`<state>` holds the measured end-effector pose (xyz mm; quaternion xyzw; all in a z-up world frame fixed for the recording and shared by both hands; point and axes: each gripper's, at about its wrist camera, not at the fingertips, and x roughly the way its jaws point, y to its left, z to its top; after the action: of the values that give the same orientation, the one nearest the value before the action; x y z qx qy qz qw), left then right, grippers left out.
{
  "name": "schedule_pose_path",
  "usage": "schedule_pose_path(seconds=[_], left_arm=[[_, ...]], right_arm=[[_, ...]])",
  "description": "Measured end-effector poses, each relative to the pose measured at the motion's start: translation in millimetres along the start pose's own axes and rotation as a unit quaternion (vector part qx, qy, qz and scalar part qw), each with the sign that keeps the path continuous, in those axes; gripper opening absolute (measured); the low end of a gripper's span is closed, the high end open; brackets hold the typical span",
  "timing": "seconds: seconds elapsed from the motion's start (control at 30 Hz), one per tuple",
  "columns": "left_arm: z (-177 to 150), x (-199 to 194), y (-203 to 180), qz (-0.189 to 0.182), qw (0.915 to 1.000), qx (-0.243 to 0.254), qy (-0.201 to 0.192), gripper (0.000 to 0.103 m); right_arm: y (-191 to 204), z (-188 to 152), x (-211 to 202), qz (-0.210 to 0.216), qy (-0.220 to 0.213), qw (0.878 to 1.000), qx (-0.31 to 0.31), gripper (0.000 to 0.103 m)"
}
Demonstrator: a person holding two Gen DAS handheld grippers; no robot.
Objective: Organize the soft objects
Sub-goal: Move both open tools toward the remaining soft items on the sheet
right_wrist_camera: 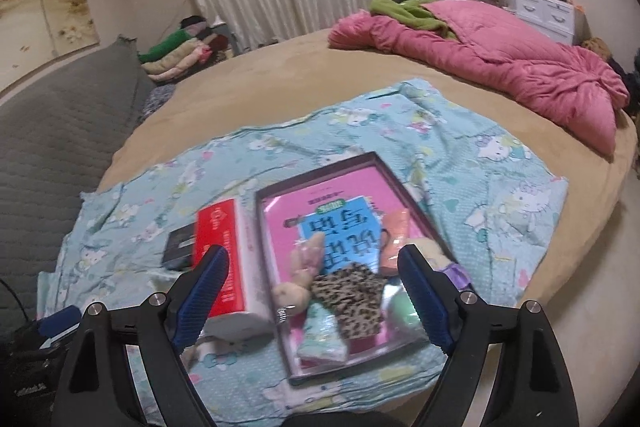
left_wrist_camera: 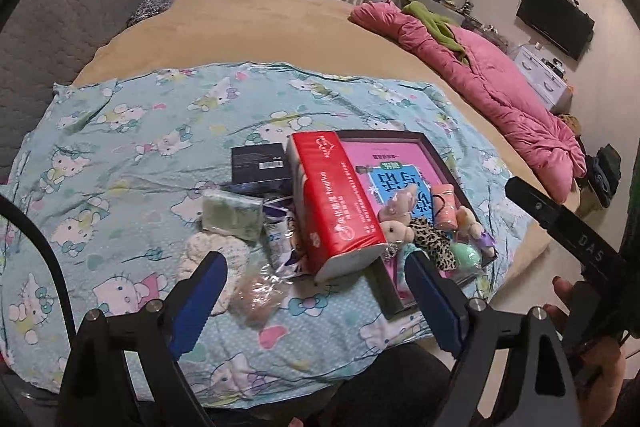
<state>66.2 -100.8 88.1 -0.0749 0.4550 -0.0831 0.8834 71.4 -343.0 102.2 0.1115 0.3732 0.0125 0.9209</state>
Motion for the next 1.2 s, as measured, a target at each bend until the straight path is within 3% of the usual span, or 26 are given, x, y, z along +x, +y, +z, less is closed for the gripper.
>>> schedule_pose_path(seconds=[0.57,1.2], left_arm=[[-8,-15,58,0.013,0.9992,-0.038,-0.004,0.09],[-30,-4,137,0.046,0.995,-0.088,0.006,0.09]], right_arm=[[60,-11,1,0.035,0.02,0.997,-0.063,0.087],[138,-64,31,0.083,0.073,0.983,-0.145,0.087]])
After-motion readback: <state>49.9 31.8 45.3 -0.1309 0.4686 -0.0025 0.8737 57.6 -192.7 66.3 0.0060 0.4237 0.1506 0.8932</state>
